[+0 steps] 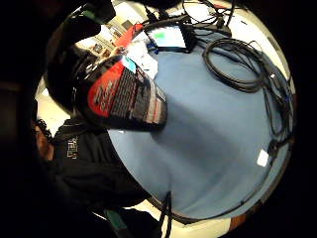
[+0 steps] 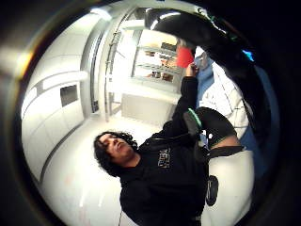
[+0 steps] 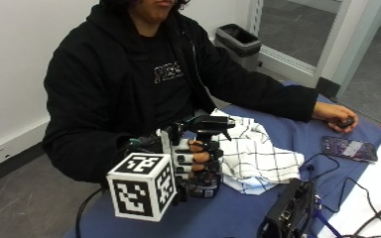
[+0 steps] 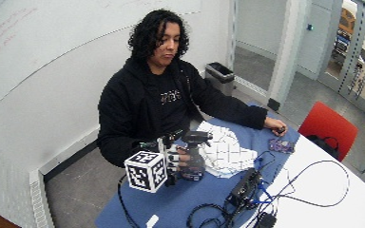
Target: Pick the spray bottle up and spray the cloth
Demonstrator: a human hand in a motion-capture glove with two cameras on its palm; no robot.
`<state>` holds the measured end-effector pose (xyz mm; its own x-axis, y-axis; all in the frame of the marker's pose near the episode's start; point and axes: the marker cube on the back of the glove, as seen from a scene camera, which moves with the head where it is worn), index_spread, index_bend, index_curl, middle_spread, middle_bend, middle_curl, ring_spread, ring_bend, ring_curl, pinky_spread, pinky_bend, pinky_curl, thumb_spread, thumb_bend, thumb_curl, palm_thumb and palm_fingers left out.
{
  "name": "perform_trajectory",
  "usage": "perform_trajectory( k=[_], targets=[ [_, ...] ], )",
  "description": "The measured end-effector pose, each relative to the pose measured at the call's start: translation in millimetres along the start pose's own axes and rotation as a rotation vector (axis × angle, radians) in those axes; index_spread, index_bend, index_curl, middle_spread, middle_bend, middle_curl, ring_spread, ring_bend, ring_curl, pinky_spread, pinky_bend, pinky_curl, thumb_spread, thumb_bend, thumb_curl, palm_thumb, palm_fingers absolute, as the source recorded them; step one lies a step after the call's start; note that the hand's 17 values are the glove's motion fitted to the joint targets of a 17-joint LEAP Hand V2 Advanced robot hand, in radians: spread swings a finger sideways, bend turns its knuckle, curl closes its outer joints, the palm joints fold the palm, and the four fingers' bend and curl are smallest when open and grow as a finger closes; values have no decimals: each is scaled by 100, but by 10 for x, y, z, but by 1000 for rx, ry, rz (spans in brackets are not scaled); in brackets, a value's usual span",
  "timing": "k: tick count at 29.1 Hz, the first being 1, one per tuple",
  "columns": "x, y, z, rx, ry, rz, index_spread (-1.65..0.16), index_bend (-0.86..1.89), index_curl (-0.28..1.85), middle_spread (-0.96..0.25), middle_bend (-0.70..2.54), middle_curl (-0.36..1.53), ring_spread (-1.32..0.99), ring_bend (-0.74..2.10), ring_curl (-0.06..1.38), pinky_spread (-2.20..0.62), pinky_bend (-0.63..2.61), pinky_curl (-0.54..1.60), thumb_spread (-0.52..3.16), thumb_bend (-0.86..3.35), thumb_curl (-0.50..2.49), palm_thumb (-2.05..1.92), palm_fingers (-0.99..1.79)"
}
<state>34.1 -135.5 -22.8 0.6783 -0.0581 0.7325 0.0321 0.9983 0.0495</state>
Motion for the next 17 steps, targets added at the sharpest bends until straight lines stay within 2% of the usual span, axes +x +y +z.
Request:
perform_trajectory(
  k=[5, 11, 17],
  targets=[
    [34, -225, 53, -14, -140, -7, -27, 21, 22, -2, 38, 34, -4, 51, 29, 18, 32, 28, 110, 13, 33, 81, 70],
    [15, -385, 124, -52, -291, -25, -25, 23, 28, -5, 39, 37, -8, 51, 31, 12, 22, 27, 105, 12, 37, 89, 89],
    [1, -498, 184, 17, -324, 5, -24, 17, 32, -8, 40, 40, -13, 51, 34, 1, 25, 30, 94, 10, 42, 96, 113]
  ],
)
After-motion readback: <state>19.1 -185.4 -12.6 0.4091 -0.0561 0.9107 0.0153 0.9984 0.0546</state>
